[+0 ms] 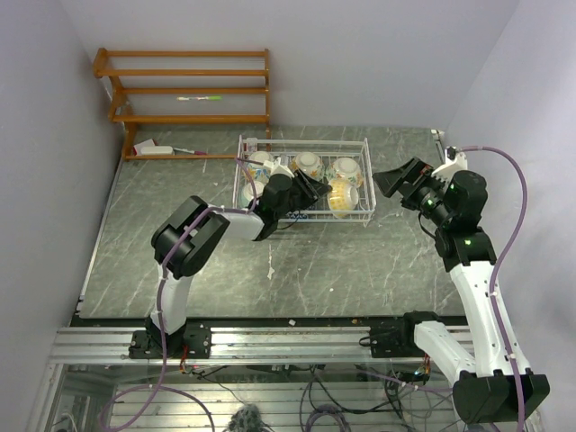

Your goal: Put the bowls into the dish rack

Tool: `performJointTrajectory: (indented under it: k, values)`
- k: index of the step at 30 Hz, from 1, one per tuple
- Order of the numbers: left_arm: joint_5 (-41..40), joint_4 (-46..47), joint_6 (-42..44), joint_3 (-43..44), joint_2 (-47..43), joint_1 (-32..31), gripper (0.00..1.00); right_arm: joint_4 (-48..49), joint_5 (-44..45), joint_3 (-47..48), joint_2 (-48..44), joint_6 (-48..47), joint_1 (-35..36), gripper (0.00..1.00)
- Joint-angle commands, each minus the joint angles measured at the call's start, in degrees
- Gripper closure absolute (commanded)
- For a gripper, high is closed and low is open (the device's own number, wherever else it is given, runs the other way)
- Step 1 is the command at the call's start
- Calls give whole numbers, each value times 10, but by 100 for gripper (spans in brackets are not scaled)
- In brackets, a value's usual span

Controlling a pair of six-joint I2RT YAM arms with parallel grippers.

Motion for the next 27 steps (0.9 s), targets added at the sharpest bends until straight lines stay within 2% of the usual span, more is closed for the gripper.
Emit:
performJointTrajectory:
  k: [1, 12, 19, 27]
  values:
    - [-29, -56, 39, -11, -15, 7, 51, 16, -8, -8, 0, 1, -5, 3]
    - [-63, -139, 86, 1, -55, 13, 42, 25, -16, -14, 3, 6, -6, 3]
    - [-70, -181, 107, 21, -66, 14, 40, 28, -18, -15, 1, 9, -6, 3]
    - [-113, -304, 164, 73, -97, 14, 37, 42, -27, -13, 8, 13, -7, 3]
